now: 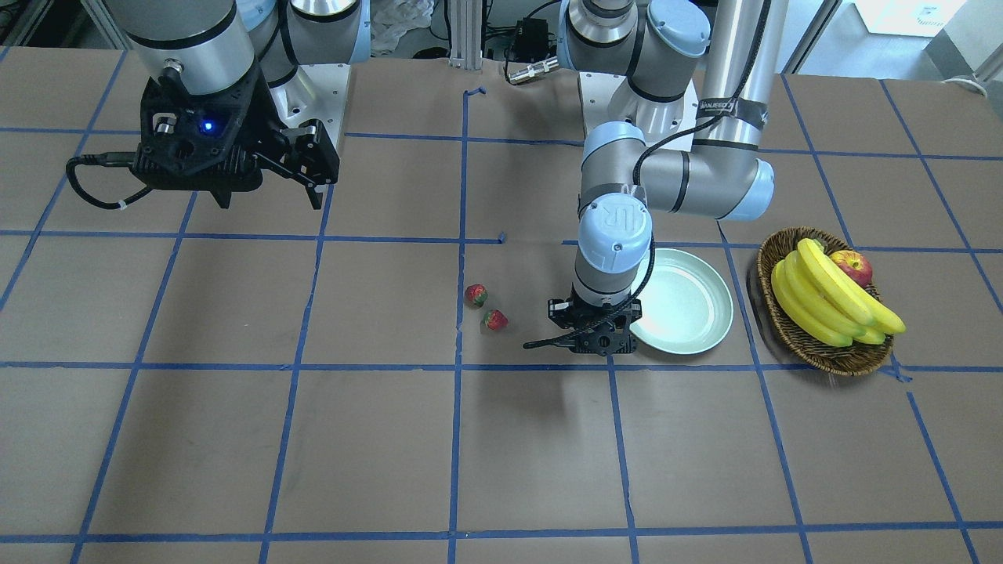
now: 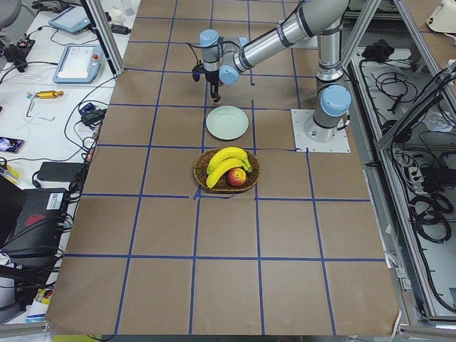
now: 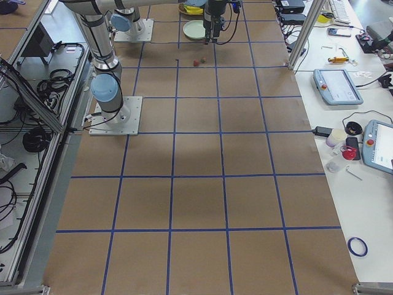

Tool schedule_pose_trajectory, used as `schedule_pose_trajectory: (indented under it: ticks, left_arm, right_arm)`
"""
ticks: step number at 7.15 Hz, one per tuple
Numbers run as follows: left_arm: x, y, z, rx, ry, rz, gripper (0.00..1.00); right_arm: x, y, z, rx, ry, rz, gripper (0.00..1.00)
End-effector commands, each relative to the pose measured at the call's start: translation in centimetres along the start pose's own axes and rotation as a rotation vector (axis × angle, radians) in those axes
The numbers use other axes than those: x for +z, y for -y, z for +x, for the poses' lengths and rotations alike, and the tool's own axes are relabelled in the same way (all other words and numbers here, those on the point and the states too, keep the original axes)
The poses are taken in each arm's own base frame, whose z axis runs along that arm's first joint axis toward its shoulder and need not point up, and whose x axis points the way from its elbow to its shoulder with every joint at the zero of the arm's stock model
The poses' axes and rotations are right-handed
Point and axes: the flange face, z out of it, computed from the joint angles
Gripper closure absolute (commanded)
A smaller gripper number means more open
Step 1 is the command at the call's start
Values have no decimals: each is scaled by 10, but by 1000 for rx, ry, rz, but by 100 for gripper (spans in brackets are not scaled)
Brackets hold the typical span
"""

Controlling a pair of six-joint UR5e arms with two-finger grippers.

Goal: Collect all strawberries into plate
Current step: 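Lower the strawberry onto the green plate and open the left gripper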

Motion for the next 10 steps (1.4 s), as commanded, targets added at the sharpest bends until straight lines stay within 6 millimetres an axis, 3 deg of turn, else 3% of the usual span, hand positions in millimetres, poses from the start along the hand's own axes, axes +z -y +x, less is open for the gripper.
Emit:
schedule_pose_trajectory:
  ticks: [1, 2, 3, 4, 5, 6, 7, 8, 9, 10]
  left_arm:
    - [-35, 0, -57, 5, 34, -99, 100]
    - [-21, -9, -87, -7, 20, -135, 100]
    - [7, -25, -92, -25, -1, -163, 96]
    - [22, -34, -89, -21, -3, -174, 28]
    - [25, -36, -87, -21, -1, -182, 12]
    - [19, -33, -82, -22, 3, -161, 3]
    - [-3, -25, -58, -92, -34, -93, 3]
    - [-22, -22, -15, -201, -72, -65, 3]
    - [-24, -25, 23, -285, -91, -52, 3]
    - [-33, -23, 47, -428, -218, -22, 5]
  right_arm:
    - [0, 0, 0, 1, 0, 0, 0]
    - [0, 0, 0, -2, 0, 0, 0]
    - [0, 0, 0, 0, 0, 0, 0]
    - [0, 0, 0, 0, 0, 0, 0]
    - [0, 0, 0, 0, 0, 0, 0]
    - [0, 0, 0, -2, 0, 0, 0]
    - [0, 0, 0, 0, 0, 0, 0]
    - [2, -1, -1, -2, 0, -5, 0]
    - [2, 0, 0, 0, 0, -5, 0]
    - [2, -1, 0, 0, 1, -6, 0]
